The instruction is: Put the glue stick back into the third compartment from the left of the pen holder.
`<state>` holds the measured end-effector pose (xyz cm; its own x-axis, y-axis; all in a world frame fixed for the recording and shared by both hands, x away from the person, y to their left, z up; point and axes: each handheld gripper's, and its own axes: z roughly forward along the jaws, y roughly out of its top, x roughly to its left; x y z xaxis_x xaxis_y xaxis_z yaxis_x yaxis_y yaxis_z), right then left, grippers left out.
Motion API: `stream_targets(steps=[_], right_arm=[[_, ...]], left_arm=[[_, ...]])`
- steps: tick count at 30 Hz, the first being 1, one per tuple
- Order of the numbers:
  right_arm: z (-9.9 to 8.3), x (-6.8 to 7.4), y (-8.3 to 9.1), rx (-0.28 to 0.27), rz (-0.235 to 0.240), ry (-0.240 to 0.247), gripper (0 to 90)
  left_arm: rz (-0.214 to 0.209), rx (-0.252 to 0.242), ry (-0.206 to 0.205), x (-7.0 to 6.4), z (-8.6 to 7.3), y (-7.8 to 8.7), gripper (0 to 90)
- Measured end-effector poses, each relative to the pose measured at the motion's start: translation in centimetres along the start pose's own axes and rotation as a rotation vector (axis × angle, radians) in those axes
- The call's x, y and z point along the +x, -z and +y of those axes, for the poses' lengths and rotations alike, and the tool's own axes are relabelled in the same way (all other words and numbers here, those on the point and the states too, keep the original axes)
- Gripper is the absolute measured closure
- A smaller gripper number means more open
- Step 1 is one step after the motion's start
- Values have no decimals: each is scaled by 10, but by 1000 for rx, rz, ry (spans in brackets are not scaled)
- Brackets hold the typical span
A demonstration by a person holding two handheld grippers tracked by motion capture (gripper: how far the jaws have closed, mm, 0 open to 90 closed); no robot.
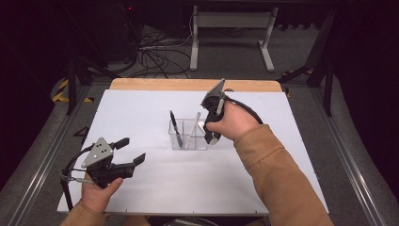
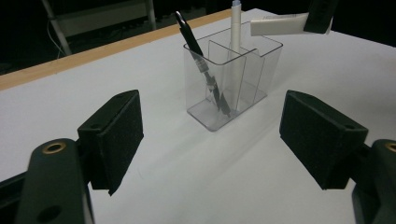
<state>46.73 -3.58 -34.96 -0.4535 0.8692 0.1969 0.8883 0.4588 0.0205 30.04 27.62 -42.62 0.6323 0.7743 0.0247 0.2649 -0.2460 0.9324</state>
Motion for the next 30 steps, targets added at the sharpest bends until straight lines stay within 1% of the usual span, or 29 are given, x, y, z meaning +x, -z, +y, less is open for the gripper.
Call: stream_targets(steps=[6,7,8,9,11,13,15,16,18,21,23,25,27,28,29,30], right_arm=[[6,0,-4,24,-24,-40,674],[7,0,-4,24,-29,-46,674],[7,0,-5,27,-31,-50,674],[8,0,-5,30,-32,-54,674],[9,1,-6,35,-42,-59,673],[10,1,-6,30,-45,-59,672],[11,1,-7,28,-56,-57,671],[11,1,-7,22,-64,-59,662],[10,1,-5,-1,-52,-64,631],[9,1,-1,-72,-64,-33,546],[6,2,2,-113,-62,-17,527],[2,3,5,-140,-59,0,507],[-2,5,7,-165,-64,21,504],[-4,7,9,-177,-62,37,499],[-6,8,11,-196,-57,54,489],[-9,9,13,-219,-54,69,484]], left_arm=[[3,1,-15,1,0,-1,223],[-1,1,-6,0,0,-1,223],[-2,3,-7,0,0,-1,223],[-2,1,-2,0,0,-1,223],[-1,1,-6,0,0,-1,223],[-2,1,-11,1,0,-1,224],[-4,-1,-5,0,1,-2,226],[-2,0,-15,0,1,-2,226],[-2,1,-19,1,1,-2,226],[-3,-3,-13,1,1,-2,226],[-3,-1,-13,1,1,-2,225],[-6,-2,-6,1,1,-2,225],[-6,1,-8,1,1,-2,225],[-3,-1,-12,1,1,-2,224],[-7,-3,2,0,1,-2,225],[-3,-6,1,0,1,-1,225]])
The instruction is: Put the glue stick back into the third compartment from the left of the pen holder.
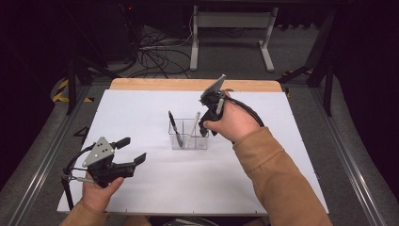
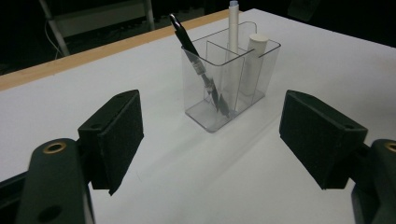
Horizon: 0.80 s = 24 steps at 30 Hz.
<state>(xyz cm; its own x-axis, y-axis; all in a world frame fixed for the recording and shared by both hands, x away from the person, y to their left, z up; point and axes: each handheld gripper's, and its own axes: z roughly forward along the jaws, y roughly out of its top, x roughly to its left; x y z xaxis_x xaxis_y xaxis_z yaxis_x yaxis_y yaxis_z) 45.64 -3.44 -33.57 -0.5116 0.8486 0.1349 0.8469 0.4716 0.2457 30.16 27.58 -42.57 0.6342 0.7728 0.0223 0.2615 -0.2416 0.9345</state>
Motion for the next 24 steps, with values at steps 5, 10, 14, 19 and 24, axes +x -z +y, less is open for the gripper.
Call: stream_targets(steps=[5,10,14,19,24], right_arm=[[-14,2,14,-130,17,51,458],[-31,-3,26,-257,29,99,433],[-38,-7,29,-289,40,101,430],[-44,-12,30,-322,39,103,432],[-58,-18,33,-413,58,141,417]], left_arm=[[13,-7,-3,1,0,4,225],[30,-13,1,3,-2,8,225],[32,-7,5,3,-4,9,225],[37,-13,15,4,-5,11,225],[40,-14,15,5,-6,12,225]])
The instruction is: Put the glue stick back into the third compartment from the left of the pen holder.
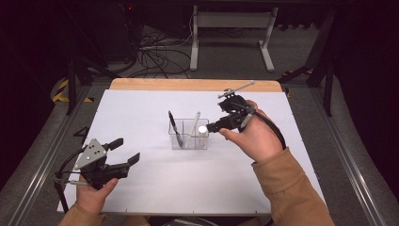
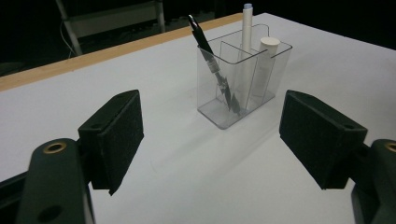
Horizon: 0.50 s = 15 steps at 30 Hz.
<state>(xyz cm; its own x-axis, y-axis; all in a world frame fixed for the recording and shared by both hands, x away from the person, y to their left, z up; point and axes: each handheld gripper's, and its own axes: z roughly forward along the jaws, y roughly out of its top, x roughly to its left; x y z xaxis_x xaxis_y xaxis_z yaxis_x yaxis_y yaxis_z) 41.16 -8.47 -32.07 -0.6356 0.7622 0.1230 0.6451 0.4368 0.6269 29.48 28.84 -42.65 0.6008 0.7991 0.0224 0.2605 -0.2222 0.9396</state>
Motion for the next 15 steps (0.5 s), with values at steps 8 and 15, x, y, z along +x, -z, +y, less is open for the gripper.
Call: stream_targets(steps=[8,15], right_arm=[[-36,-12,10,-223,12,166,357],[-72,-27,10,-388,52,223,277]], left_arm=[[8,2,-5,-2,-1,2,225],[7,4,5,-3,-4,3,225]])
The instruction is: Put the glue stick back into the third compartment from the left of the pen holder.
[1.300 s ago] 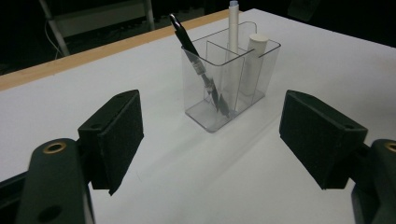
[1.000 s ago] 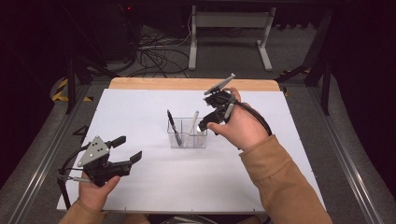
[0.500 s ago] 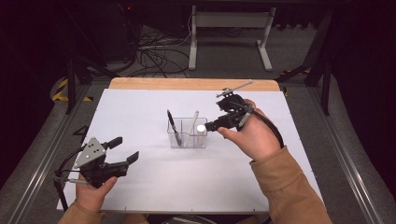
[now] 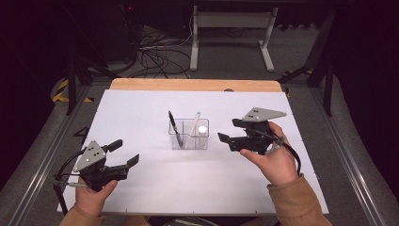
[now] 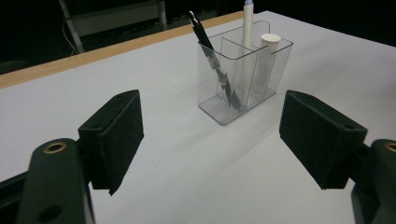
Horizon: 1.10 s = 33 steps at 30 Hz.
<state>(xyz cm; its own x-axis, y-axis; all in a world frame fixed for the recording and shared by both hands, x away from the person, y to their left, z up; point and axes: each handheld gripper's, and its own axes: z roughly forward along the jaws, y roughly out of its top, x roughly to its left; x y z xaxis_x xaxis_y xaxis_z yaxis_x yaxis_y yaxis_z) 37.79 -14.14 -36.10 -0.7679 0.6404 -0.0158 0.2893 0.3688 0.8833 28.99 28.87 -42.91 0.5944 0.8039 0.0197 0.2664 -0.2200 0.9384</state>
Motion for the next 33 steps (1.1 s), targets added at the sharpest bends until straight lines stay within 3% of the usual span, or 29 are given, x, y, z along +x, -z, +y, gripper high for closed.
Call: stream_targets(steps=[7,16,21,27,33], right_arm=[[-32,-7,12,-116,17,49,239],[-73,-14,24,-209,5,44,226],[-91,-18,27,-220,3,27,225],[-120,-21,27,-231,-5,26,220],[-142,-24,34,-241,-5,-27,219]], left_arm=[[-6,-33,-2,-2,-1,5,220],[-8,-59,-10,-2,-5,11,206],[-6,-56,-17,-2,-7,13,186],[11,-58,-73,-6,-11,14,164],[-6,-54,-71,-5,-16,14,154]])
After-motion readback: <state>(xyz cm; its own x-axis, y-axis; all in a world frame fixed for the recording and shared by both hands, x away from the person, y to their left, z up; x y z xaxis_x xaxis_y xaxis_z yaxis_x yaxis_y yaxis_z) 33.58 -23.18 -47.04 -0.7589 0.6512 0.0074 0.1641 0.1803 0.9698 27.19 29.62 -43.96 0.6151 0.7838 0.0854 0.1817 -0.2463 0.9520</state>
